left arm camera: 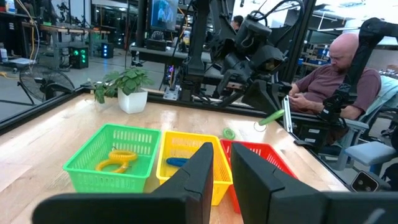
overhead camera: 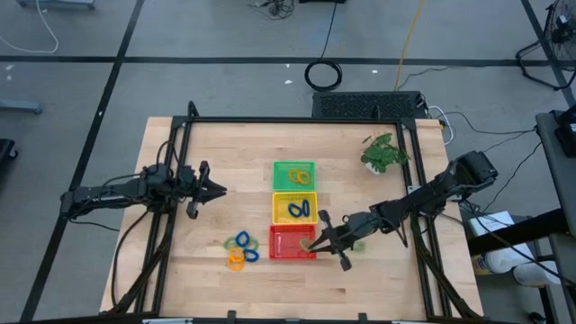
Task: Sort spring keychains into baskets
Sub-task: Put the green spring keychain into the red basket
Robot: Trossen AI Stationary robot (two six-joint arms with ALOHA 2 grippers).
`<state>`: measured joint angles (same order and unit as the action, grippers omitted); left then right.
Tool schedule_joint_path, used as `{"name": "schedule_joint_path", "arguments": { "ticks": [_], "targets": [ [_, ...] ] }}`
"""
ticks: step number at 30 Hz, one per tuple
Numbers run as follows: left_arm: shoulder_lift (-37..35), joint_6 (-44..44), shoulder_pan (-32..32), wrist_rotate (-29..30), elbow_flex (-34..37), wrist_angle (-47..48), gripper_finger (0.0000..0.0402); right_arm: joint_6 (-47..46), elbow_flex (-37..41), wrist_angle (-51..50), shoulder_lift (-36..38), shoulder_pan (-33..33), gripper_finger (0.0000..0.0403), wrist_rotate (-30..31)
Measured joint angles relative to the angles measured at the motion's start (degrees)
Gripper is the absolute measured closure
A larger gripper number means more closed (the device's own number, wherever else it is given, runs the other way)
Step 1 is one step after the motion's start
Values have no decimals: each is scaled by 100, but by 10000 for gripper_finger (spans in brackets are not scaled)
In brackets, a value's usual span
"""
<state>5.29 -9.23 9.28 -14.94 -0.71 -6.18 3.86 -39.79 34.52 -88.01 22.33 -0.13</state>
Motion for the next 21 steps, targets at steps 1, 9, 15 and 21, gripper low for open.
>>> {"name": "schedule_joint_path", "arguments": {
  "ticks": [1,9,15,21],
  "targets": [
    [-1,0,0,2,0,-3,341,9,-68,-149,2,-24,383,8],
    [-1,0,0,1,0,-2,341,-140,-839,-1597,2,-193,383,180],
    [0,0,0,0,0,-2,341,-128,-955,-1812,0,-318,383,177],
    [-1,0,0,2,0,1,341,-163,-955,-2072,-2,-315,383,169]
  ]
}}
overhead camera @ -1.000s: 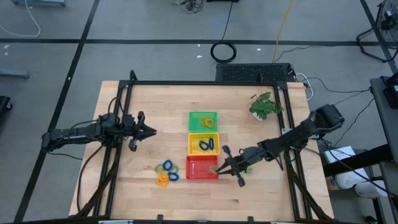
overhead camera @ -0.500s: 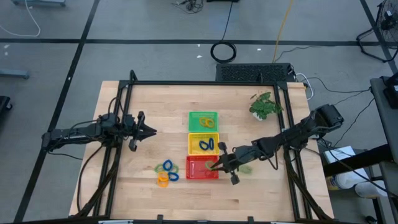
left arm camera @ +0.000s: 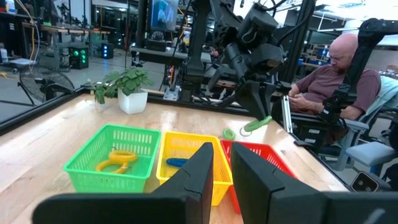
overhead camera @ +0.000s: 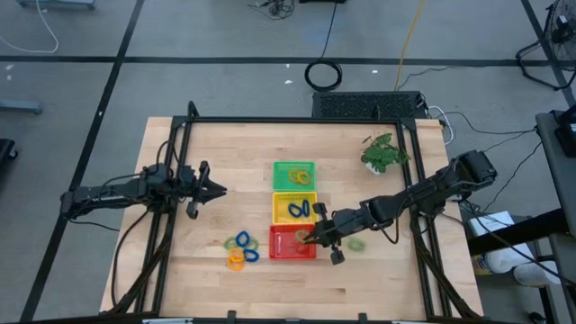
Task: Sort spring keychains into baskets
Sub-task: Put the green spring keychain into the red basket
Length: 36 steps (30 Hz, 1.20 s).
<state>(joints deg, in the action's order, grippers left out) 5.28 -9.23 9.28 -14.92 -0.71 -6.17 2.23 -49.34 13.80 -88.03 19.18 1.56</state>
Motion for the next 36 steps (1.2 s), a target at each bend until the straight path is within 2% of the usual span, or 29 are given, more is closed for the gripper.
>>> {"name": "schedule_joint_path", "arguments": {
  "ticks": [14,32,36],
  "targets": [
    [0,0,0,-1,0,-2,341,-4,0,131,2,2,354,-28],
    [0,0,0,-2,0,-2,341,-4,2,115,2,4,347,-35],
    [0,0,0,-1,0,-2,341,2,6,25,204,42,348,-30]
  ]
}}
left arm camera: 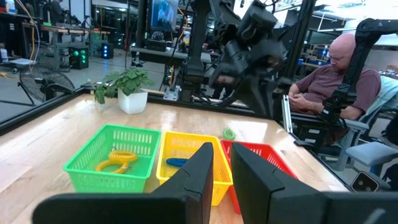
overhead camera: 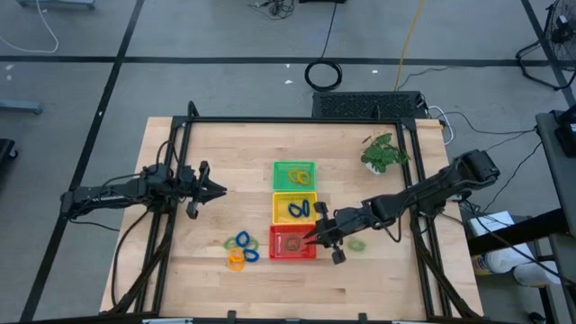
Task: Sort spring keychains into baskets
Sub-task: Put the green spring keychain into the red basket
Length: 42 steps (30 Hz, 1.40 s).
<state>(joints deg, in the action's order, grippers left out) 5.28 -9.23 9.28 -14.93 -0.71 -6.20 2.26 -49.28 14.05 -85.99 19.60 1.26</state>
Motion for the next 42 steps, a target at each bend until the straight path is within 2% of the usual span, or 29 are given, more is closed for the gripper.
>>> {"name": "schedule_joint_path", "arguments": {
  "ticks": [6,14,21,23,28,33,36,40,42],
  "targets": [
    [0,0,0,-1,0,0,341,-134,-642,417,-96,-7,348,-90],
    [1,-1,0,0,0,7,341,25,-2257,497,-1448,-242,347,-1290],
    [0,0,0,0,-2,-1,341,337,-3909,422,-2395,-287,346,-1491],
    [2,0,0,-1,-2,3,341,342,-4344,60,-2541,-287,346,-1501],
    [2,0,0,-1,-2,4,341,806,-5176,-2273,-2646,-269,349,-1278],
    [2,0,0,-1,-2,5,341,817,-5236,-5137,-2298,-98,349,254],
    [2,0,0,-1,-2,2,341,13,-5236,-7197,-2090,9,353,896],
    [2,0,0,-1,-2,8,341,-1395,-5205,-9680,-1937,105,360,781],
    [0,0,0,0,-2,-2,341,-1949,-4964,-10330,-1738,221,363,882]
  ]
}}
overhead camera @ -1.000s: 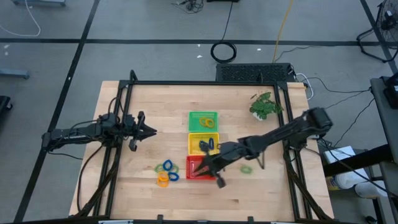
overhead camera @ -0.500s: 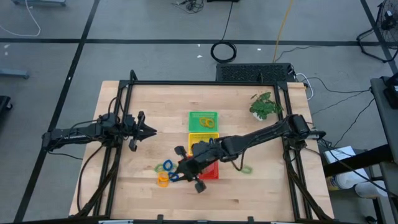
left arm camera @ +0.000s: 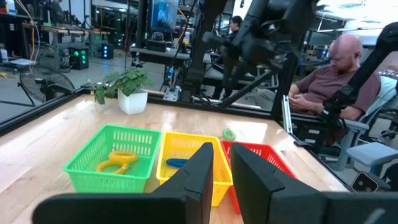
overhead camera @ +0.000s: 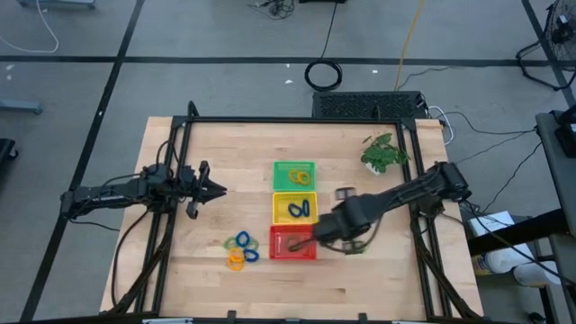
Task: Sort spring keychains into baskets
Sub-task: Put the green spring keychain into the red basket
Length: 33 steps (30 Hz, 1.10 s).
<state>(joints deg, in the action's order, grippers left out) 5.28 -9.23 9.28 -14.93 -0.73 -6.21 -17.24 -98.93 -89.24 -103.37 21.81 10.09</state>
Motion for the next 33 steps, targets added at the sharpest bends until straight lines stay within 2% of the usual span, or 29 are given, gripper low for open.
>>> {"name": "schedule_joint_path", "arguments": {
  "ticks": [3,6,9,12,16,19,24,27,33],
  "targets": [
    [2,0,0,-1,0,4,341,-323,885,136,652,259,367,488],
    [2,0,0,-1,0,2,341,-364,2028,1007,1531,357,367,304],
    [2,0,0,-1,0,6,341,-510,3238,2489,2382,338,367,-77],
    [2,0,2,-1,0,4,341,-539,4444,4523,3046,347,360,-745],
    [2,0,0,-1,0,4,341,-747,5665,6584,3296,419,318,-1609],
    [2,0,0,1,0,2,341,-885,6080,7010,3213,455,268,-1775],
    [2,0,0,-1,0,4,341,-777,6318,7020,3052,566,198,-1414],
    [1,0,0,-1,0,2,341,-653,6392,7036,2866,620,186,-1009],
    [2,0,0,-1,0,4,341,-484,6471,7533,2307,646,200,-929]
  ]
}}
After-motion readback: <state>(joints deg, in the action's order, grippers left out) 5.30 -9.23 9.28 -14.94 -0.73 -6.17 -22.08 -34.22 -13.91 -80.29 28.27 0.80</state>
